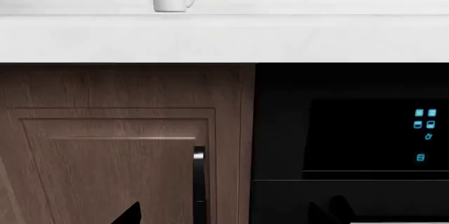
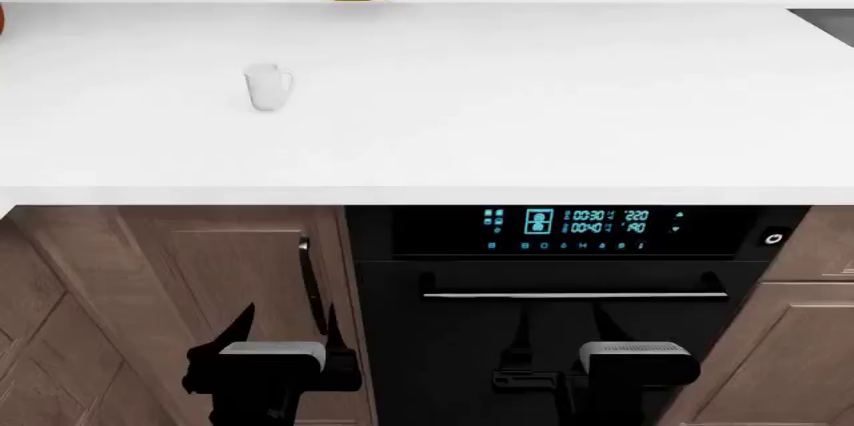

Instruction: A wet mug is on the counter and needs to be dried. Pick it up and place it upside down in the open cabinet.

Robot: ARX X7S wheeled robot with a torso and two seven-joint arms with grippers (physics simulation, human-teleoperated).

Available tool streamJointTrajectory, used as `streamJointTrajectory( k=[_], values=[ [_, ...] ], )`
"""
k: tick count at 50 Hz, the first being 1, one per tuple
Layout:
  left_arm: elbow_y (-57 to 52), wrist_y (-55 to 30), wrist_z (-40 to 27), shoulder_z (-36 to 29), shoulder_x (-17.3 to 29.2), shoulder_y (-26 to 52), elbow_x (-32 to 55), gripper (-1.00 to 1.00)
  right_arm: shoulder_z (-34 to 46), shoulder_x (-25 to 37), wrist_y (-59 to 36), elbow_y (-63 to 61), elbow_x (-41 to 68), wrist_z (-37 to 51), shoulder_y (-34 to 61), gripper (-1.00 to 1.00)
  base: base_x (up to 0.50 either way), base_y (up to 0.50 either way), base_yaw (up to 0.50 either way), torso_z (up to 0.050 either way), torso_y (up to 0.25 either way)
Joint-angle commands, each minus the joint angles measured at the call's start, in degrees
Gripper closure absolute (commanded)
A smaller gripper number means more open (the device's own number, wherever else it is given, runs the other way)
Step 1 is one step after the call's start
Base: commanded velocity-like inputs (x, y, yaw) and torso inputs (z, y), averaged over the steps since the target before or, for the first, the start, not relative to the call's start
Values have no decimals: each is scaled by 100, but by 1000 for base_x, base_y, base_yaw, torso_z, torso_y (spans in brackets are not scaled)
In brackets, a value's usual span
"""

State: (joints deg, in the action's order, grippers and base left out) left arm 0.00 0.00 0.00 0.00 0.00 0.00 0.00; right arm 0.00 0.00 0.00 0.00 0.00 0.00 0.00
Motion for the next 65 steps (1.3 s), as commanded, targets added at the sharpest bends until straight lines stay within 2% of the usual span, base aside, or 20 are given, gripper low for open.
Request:
streamJointTrajectory(
  k=[1, 11, 54, 57, 60, 65],
  values=[
    [33, 34, -215, -90, 76, 21, 27, -100, 126, 89, 2, 3, 50, 133, 2, -100, 0, 0, 0, 0, 0],
    [24, 42, -484, -335, 255, 22, 143, -100, 278, 246, 25, 14, 289, 345, 14, -100, 0, 0, 0, 7, 0],
    [-111, -85, -763, -676, 586, 12, 628, -100, 589, 571, 26, -54, 713, 739, -3, -100, 0, 0, 0, 50, 28],
    [-729, -793, -762, -548, 613, -31, 1084, -100, 640, 639, -102, -294, 734, 729, -100, -100, 0, 0, 0, 17, 0],
    [-1684, -1853, -1019, -428, 717, 21, 1367, -100, 580, 758, -702, -1132, 854, 832, -245, -100, 0, 0, 0, 0, 0],
    [-3256, -3919, -1548, -151, 967, 479, 1857, -100, 311, 1121, -2492, -3105, 1469, 994, -170, -100, 0, 0, 0, 0, 0]
  ],
)
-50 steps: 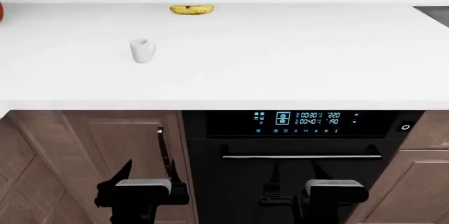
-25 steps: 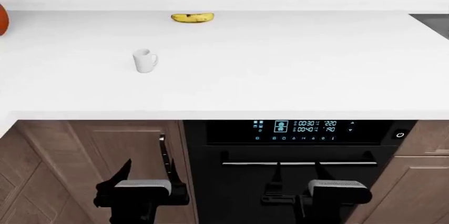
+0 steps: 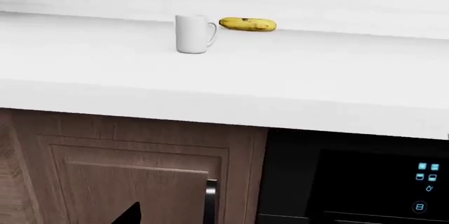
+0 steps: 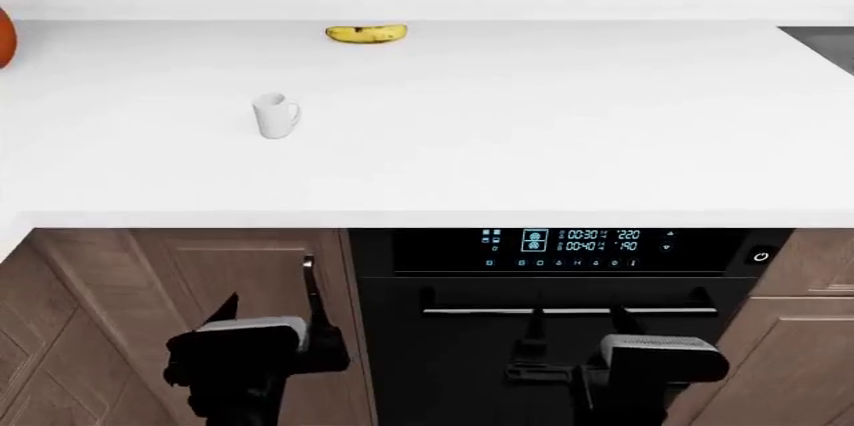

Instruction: A wet mug is on the counter and needs to be dried. Pick it up and place it upside down in the open cabinet.

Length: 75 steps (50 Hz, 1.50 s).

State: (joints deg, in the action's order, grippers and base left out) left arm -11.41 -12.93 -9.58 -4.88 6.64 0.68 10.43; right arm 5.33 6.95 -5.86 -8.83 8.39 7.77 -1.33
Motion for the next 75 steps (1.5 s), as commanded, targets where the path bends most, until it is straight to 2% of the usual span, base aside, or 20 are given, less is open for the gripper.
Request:
streamJointTrajectory(
  k=[1, 5, 10, 11, 13, 16, 18, 19, 23, 29, 39, 52, 75],
  values=[
    [-2369, -2985, -659, 397, 346, 523, 933, -100, -293, 490, -2222, -2514, 766, 252, 27, -100, 0, 0, 0, 0, 0],
    [-3299, -4773, -979, 774, 472, 1266, 1563, -100, -803, 714, -3665, -3610, 1619, 453, 489, -100, 0, 0, 0, 0, 0],
    [-4274, -7482, -1184, 1709, 413, 2792, 2615, -100, -1894, 883, -5700, -4628, 3089, 941, 1542, -100, 0, 0, 0, 0, 0],
    [-4269, -7702, -1503, 1900, 526, 3021, 3182, -100, -2141, 918, -6062, -4769, 3405, 1053, 1794, -100, 0, 0, 0, 0, 0],
    [-3790, -7701, -3197, 2232, 1113, 3491, 4901, -100, -2674, 970, -6799, -4996, 4112, 1327, 2329, -100, 0, 0, 0, 0, 0],
    [-3127, -7505, -5577, 2105, 1770, 4158, 7480, -100, -3450, 1076, -7718, -5086, 5431, 1969, 3117, -100, 0, 0, 0, 0, 0],
    [-2868, -7127, -6325, 1832, 2196, 4495, 9199, -100, -3939, 1172, -8238, -4947, 6553, 2669, 3674, -100, 0, 0, 0, 0, 0],
    [-2778, -6943, -6588, 1695, 2384, 4658, 9633, -100, -4024, 1307, -8317, -4838, 7082, 3109, 3900, -100, 0, 0, 0, 0, 0],
    [-2624, -6568, -7110, 1305, 2839, 5133, 10297, -100, -3796, 1924, -8063, -4424, 8508, 4542, 4439, -100, 0, 0, 0, 0, 0],
    [-2386, -6216, -7536, 786, 3433, 5940, 10978, -100, -3128, 2738, -7495, -3875, 9595, 5689, 5124, -100, 0, 0, 0, 0, 0],
    [-2163, -6004, -7643, 432, 3947, 6672, 11311, -100, -2350, 3423, -7081, -3506, 10254, 6292, 5969, -100, 3, 3, 0, 0, 0],
    [-1919, -5867, -7530, 148, 4141, 6967, 11381, -100, -1637, 3637, -6730, -3181, 10578, 6691, 6631, -100, 120, 200, 0, 0, 0],
    [-1907, -5616, -7483, -204, 4291, 7113, 11370, -100, -1943, 3720, -6619, -3231, 10512, 6442, 6251, -100, 190, 337, 0, 0, 0]
  ],
)
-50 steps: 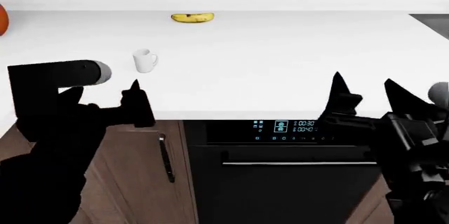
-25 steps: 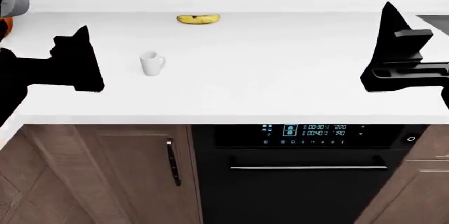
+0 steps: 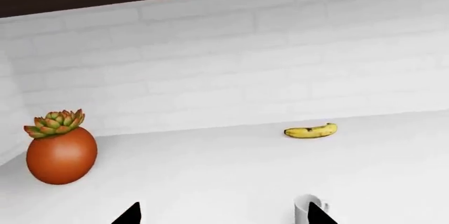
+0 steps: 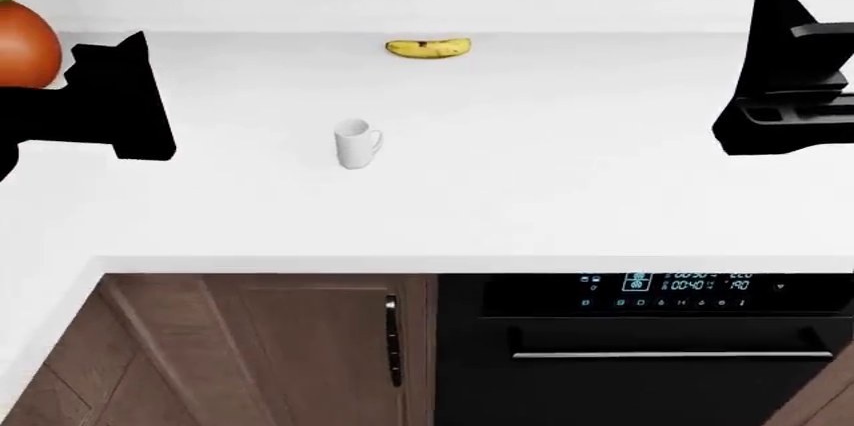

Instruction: A wet mug is on the counter and needs to be dried. Pick it up and place it upside down in the open cabinet.

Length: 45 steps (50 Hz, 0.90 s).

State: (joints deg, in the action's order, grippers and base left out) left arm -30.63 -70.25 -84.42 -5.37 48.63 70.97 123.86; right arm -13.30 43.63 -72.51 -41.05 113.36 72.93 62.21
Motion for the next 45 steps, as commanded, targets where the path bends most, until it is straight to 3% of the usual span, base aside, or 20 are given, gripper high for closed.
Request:
streamJointTrajectory(
  k=[1, 25, 45],
  values=[
    [10, 125, 4, -170, 97, 90, 30, -100, -87, 53, 47, -11, 11, -84, -115, -100, 207, 230, 0, 0, 0],
    [34, 396, 191, -367, 205, 116, 156, -100, -107, 150, 180, -70, 45, -182, -199, -100, 354, 35, 0, 0, 0],
    [-56, 541, 257, -463, 333, 105, 181, -100, -120, 198, 333, -124, 121, -250, -257, -100, 325, 185, 0, 0, 1]
  ],
)
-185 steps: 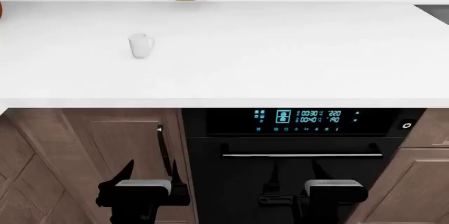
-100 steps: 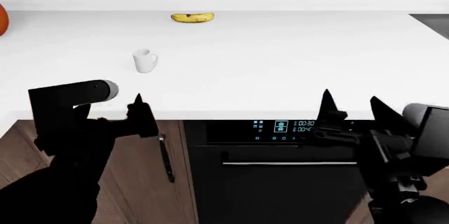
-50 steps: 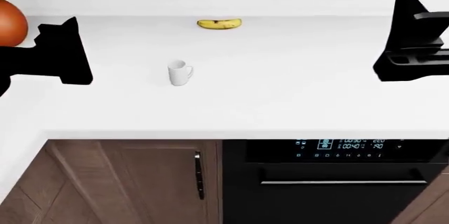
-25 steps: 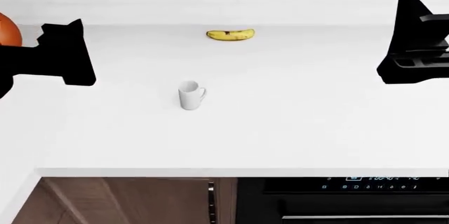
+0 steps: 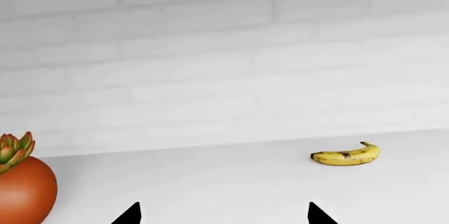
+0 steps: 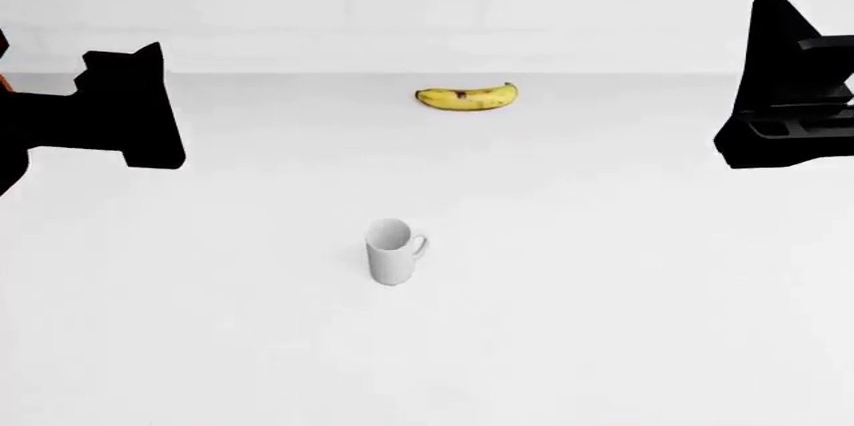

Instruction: A wet mug is on the counter and needs to be dried. Pick it up and place it upside down in the open cabinet.

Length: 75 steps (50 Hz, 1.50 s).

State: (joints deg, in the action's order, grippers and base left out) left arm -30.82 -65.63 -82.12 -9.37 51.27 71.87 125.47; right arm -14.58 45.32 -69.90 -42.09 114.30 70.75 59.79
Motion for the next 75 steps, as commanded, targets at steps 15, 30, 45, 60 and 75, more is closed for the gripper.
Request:
streamJointTrajectory(
  k=[15, 30, 45, 60, 75],
  values=[
    [-44, 151, 97, -230, 72, 120, 88, -100, 19, 142, 178, -19, 101, -24, -12, -100, 148, 77, 0, 0, 0],
    [-65, 118, 319, -391, 42, 51, 144, -100, 0, 239, 170, -53, 109, -70, -194, -100, 110, 2, 0, 0, 1],
    [940, -1239, 2512, -650, -951, 19, -832, -100, 149, 462, 237, 157, 330, -94, -164, -100, 0, 0, 0, 0, 0],
    [1147, -1852, 4260, -444, -1262, -728, -1921, -100, -145, 424, 249, 100, 256, -305, -455, -100, 0, 0, 0, 0, 0],
    [807, -1859, 5947, 51, -1087, -1177, -2478, -100, -319, 375, 235, 80, 106, -430, -711, -100, 0, 0, 0, 0, 0]
  ],
)
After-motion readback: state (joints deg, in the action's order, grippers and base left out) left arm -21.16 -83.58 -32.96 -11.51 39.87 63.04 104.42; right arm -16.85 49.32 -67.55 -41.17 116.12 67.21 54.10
